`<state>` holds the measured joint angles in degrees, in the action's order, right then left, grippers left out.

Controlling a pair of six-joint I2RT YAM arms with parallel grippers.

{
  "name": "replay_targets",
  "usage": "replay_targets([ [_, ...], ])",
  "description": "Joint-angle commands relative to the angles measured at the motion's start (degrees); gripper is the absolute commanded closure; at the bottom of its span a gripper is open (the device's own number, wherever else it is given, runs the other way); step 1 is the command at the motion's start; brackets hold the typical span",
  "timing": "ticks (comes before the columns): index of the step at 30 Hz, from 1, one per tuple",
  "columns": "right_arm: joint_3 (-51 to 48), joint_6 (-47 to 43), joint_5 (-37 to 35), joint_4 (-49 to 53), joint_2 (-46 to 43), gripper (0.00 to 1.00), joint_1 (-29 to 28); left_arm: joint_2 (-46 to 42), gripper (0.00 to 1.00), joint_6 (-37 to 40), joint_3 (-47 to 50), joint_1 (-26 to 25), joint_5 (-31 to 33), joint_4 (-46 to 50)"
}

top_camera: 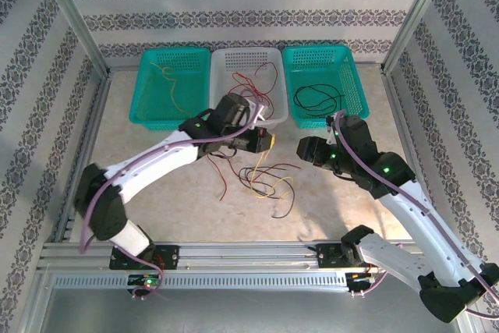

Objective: Untangle the cables

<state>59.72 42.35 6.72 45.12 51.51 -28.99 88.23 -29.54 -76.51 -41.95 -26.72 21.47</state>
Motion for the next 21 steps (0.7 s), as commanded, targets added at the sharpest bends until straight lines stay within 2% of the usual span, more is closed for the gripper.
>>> replay_targets([
  [1,-1.8,-0.3,5.1,-7.3,0.4,0.46,0.1,-4.1,1.00,-3.2,0.3,-0.4,-3.1,0.6],
  [7,-2.6,-0.5,12.9,-17.7,3.6,0.42,-1.4,-9.3,1.00,-11.1,1.8,1.1,-6.0,-4.2],
  [14,-2.7,0.4,17.6,-25.9,7.4,0.41,-2.2,-12.0,1.00,-18.3,2.3,3.1,-8.4,-10.6],
  [18,-2.5,0.3,18.7,-27.8,9.4,0.47,-2.7,-12.9,1.00,-21.3,2.8,4.4,-9.3,-13.1],
  [21,-1.8,-0.4,17.1,-27.3,10.4,0.60,-2.6,-13.4,1.00,-23.9,3.6,5.1,-10.9,-15.8],
])
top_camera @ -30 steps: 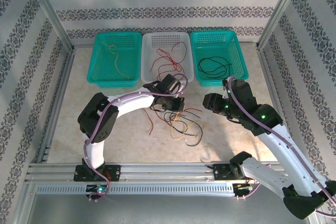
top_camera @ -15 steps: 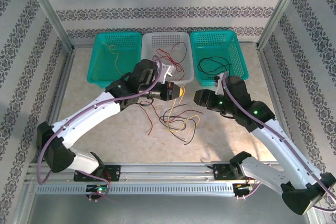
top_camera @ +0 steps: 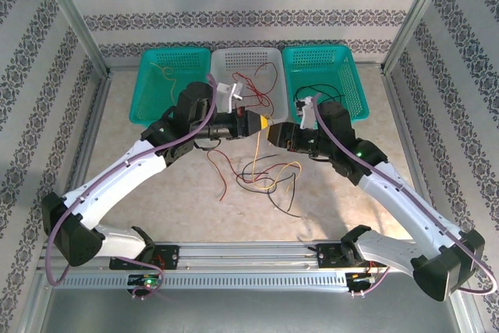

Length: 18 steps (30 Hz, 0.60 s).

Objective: Untangle the cables

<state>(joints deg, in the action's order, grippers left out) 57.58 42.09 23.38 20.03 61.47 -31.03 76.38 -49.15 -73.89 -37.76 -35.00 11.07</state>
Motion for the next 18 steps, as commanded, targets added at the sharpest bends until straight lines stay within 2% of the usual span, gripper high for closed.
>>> replay_targets([
  [1,0.7,-0.5,-0.3,-1.9,0.8,0.65,-0.4,-1.8,1.00,-4.6,1.0,1.1,-2.8,-5.4],
  [6,4.0,-1.6,-1.4,-0.8,3.4,0.84,2.1,-2.3,1.00,-4.3,0.8,1.5,-4.4,-3.3],
  [10,7.8,-3.4,-1.9,0.2,5.4,0.93,3.7,-1.3,1.00,-2.8,-0.7,1.7,-5.6,2.6],
  [14,12.1,-5.3,-2.7,1.9,7.2,0.94,3.9,0.0,1.00,-1.5,-0.9,1.7,-6.1,7.7],
  [18,15.5,-6.1,-2.8,3.0,8.1,0.95,3.8,0.2,1.00,-2.0,1.5,1.7,-5.8,7.9],
])
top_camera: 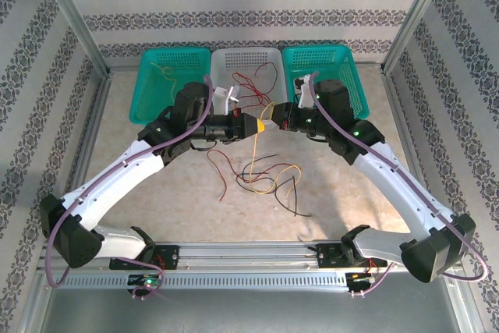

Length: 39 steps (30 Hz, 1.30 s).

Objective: Untangle the cables

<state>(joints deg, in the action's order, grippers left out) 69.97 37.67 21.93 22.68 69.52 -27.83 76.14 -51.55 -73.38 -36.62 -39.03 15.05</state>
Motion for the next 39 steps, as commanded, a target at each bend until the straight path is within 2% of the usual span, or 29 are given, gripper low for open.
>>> replay_targets([
  [1,3.6,-1.7,-1.4,0.4,0.2,0.95,0.5,0.4,1.00,0.1,1.4,0.6,-1.6,3.5],
  [5,4.1,-2.7,-2.8,2.4,-0.3,0.88,0.0,0.5,1.00,-0.5,1.4,0.7,-1.5,1.5],
  [10,3.8,-3.3,-7.4,8.0,-3.5,0.53,0.0,-0.9,1.00,1.4,-2.4,2.4,1.9,0.9],
  [15,0.5,-2.2,-7.8,10.9,-9.2,0.42,-0.1,-3.8,1.00,-1.4,-2.7,5.9,8.2,-5.9],
  [22,-8.7,1.2,-5.4,11.3,-18.4,0.36,-1.4,-2.8,1.00,-5.8,-5.1,9.7,8.2,-11.1],
  [28,-13.6,4.6,-4.7,8.5,-21.3,0.35,-4.0,-2.7,1.00,-6.9,-6.6,11.0,8.4,-12.2],
  [39,-8.1,2.0,-6.4,8.2,-19.7,0.33,-4.1,-2.6,1.00,-5.1,-9.3,12.0,7.3,-7.9],
])
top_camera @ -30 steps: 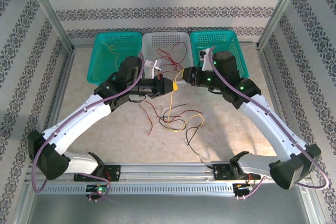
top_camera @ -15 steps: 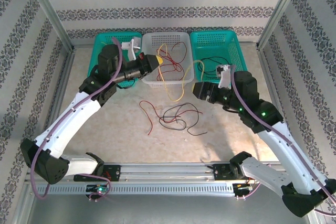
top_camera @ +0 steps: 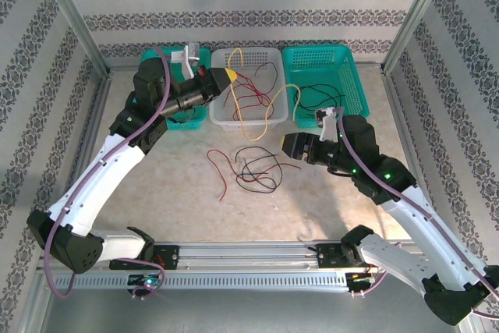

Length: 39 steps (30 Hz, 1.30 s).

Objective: Untangle the cables

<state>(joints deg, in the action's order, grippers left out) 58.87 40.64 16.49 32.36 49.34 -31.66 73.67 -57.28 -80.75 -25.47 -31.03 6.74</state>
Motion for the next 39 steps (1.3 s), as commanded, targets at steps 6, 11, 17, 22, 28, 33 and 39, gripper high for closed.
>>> replay_targets([
  [6,6.5,-2.2,-2.0,-0.7,4.5,0.33,1.9,0.3,1.00,2.5,-3.3,0.9,-1.6,4.4],
  [11,8.3,-3.1,-1.1,-1.9,6.9,0.34,3.0,-0.2,1.00,3.2,-3.1,1.0,-1.8,5.8],
  [17,8.5,-3.4,0.4,-3.4,10.1,0.45,4.0,-0.6,1.00,3.9,-3.6,1.2,-2.2,7.3],
  [22,8.1,-3.4,0.5,-4.2,11.3,0.78,5.0,-1.1,1.00,4.6,-3.9,2.4,-2.7,8.8],
  [28,6.8,-3.7,0.5,-3.1,10.9,1.00,6.8,-2.4,1.00,10.6,-7.6,8.8,-1.8,18.2],
  [33,3.3,-3.8,1.3,-1.9,9.7,1.00,8.6,-2.6,1.00,19.5,-15.5,19.1,10.8,30.3],
  [39,3.3,-6.6,-0.1,1.9,9.0,1.00,5.8,0.7,1.00,15.8,-15.5,23.5,13.9,21.3],
])
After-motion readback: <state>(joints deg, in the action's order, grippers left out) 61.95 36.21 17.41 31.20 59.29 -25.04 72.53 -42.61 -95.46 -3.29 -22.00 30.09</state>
